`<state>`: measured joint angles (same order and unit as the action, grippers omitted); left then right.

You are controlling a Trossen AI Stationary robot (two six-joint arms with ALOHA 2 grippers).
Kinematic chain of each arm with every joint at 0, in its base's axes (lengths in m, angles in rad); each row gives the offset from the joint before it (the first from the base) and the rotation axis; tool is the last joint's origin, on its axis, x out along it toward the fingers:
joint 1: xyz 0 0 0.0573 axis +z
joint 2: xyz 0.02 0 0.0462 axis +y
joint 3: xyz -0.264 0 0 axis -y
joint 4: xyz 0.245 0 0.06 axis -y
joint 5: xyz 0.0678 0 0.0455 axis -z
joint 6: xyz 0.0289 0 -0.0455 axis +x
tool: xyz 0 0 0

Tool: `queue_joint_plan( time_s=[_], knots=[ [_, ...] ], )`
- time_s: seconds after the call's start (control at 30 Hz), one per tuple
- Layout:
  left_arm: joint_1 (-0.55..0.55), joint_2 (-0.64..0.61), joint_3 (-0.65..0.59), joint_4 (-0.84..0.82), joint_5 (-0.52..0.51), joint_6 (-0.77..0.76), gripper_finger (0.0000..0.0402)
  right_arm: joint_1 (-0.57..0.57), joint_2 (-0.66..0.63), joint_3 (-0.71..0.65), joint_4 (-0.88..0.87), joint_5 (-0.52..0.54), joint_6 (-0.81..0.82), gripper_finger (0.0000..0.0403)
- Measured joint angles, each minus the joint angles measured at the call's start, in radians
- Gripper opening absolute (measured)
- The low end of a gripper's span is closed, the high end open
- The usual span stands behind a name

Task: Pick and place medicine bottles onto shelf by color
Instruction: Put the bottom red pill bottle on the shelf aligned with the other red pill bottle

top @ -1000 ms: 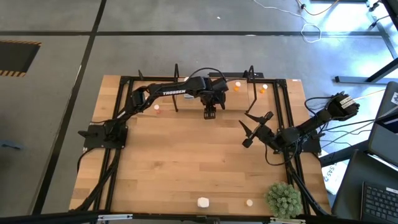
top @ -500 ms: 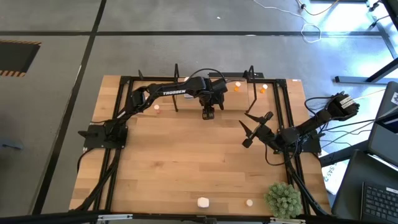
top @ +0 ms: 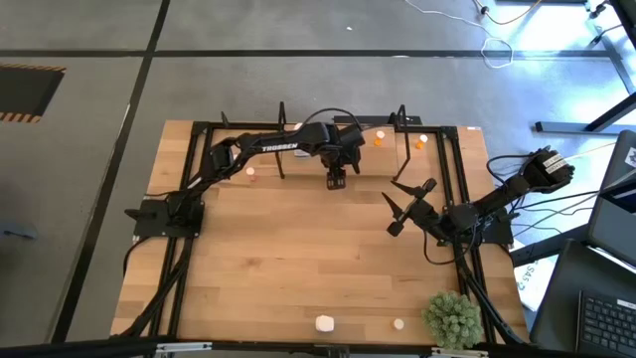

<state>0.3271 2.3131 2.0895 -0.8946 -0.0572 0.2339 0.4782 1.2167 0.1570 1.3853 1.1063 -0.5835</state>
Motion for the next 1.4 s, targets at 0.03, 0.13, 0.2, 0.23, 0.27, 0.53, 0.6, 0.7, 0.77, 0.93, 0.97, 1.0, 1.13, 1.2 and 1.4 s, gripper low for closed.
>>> queue_joint_plan(
  time_s=[0.03, 0.13, 0.2, 0.23, 0.27, 0.53, 0.6, 0.7, 0.77, 0.93, 0.97, 1.0, 1.13, 1.2, 1.4],
  knots=[
    [0.0, 0.0, 0.0, 0.004, -0.001, -0.004, 0.0204, 0.0, 0.0, 0.0, 0.0, 0.0, 0.0, 0.0188],
    [-0.001, 0.0, 0.0, 0.014, -0.001, -0.014, 0.0204, 0.0, 0.0, 0.0, 0.0, 0.0, 0.0, 0.0188],
    [0.0, 0.0, 0.0, 0.036, -0.005, -0.015, 0.0204, 0.0, 0.0, 0.0, 0.0, 0.0, 0.0, 0.0188],
    [0.0, 0.0, 0.0, 0.047, -0.004, -0.015, 0.0204, 0.0, 0.0, 0.0, 0.0, 0.0, 0.0, 0.0188],
    [0.0, 0.0, 0.0, 0.054, -0.008, -0.014, 0.0204, 0.0, 0.0, 0.0, 0.0, 0.0, 0.0, 0.0188],
    [0.0, 0.0, 0.0, 0.06, -0.03, -0.015, 0.0204, 0.0, 0.0, 0.0, 0.0, 0.0, 0.0, 0.0188],
    [-0.003, -0.001, 0.0, 0.034, -0.03, -0.02, 0.0204, 0.0, 0.0, 0.0, 0.0, 0.0, 0.0, 0.0188],
    [-0.008, -0.001, 0.0, -0.028, -0.032, -0.035, 0.0204, 0.0, 0.0, 0.0, 0.0, 0.0, 0.0, 0.0188],
    [-0.008, -0.001, 0.0, -0.053, -0.025, -0.049, 0.0204, 0.0, 0.0, 0.0, 0.0, 0.0, 0.0, 0.0188],
    [-0.01, -0.001, 0.0, -0.027, 0.034, -0.039, 0.0204, 0.0, 0.0, 0.0, 0.0, 0.0, 0.0, 0.0188],
    [-0.012, -0.001, 0.0, -0.014, 0.034, -0.025, 0.0204, 0.0, 0.0, 0.0, 0.0, 0.0, 0.0, 0.0188],
    [-0.013, -0.001, 0.0, -0.004, 0.034, -0.012, 0.0204, 0.0, 0.0, 0.0, 0.0, 0.0, 0.0, 0.0188],
    [-0.013, -0.001, 0.0, 0.037, 0.044, 0.011, 0.0204, 0.0, 0.0, 0.0, 0.0, 0.0, 0.0, 0.0188],
    [-0.01, 0.002, 0.0, 0.05, 0.053, 0.011, 0.0204, 0.0, 0.0, 0.0, 0.0, 0.0, 0.0, 0.0188],
    [-0.008, 0.007, -0.002, 0.077, 0.075, 0.012, 0.0204, 0.0, 0.0, 0.0, 0.0, 0.0, 0.0, 0.0188]
  ],
)
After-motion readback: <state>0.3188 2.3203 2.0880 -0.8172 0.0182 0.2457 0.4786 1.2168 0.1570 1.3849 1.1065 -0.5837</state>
